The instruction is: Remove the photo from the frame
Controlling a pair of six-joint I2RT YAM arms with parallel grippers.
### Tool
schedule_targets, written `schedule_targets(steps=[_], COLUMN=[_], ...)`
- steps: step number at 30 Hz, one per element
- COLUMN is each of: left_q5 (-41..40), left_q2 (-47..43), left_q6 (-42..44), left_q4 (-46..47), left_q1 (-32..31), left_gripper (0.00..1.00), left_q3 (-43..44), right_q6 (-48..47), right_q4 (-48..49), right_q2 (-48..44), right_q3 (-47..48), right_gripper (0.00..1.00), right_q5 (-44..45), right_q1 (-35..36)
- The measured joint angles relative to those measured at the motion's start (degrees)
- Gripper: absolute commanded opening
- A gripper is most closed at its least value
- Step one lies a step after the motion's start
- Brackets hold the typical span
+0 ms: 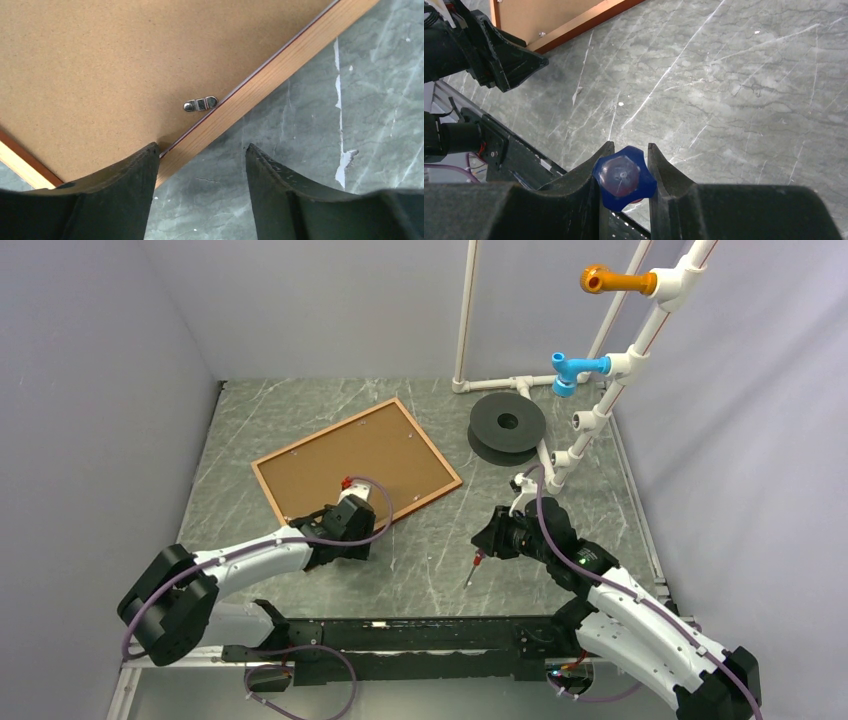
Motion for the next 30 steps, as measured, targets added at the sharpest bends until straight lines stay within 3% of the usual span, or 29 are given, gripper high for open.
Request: schedule_targets(steps=[7, 16, 20, 27, 30], left_q5=[-5.77, -6.86, -4.52, 1.01, 2.95], left_q2=[3.43, 5.73, 4.46, 2.49, 3.19], left_q6=[-1.42, -4.72, -10.58, -29.66, -33.53], left_q4=[-0.52, 1.57, 7.74, 23.34, 24.46], left_q1=[-2.43, -7.58, -8.39, -11.67, -14.43], left_gripper=[0.30, 0.01, 0.00, 0.00, 0.09], left_q3=[1.57, 2.84, 0.90, -5.88, -5.88], right_q6=[0.28, 0.94, 2.47, 7.65, 8.92], right_q4=[0.02, 0.02, 0.17, 0.09, 0.22], right_q2=[-0.17, -0.55, 1.40, 7.85, 11.50], right_q3=[-0.48, -0.79, -0.79, 1.42, 4.63], right_gripper=[0.00, 0.00, 0.00, 0.00, 0.00], right_q5=[-0.20, 0.09, 2.03, 12.48, 17.88], right_q1=[0.00, 0.00, 0.00, 0.04, -0.13])
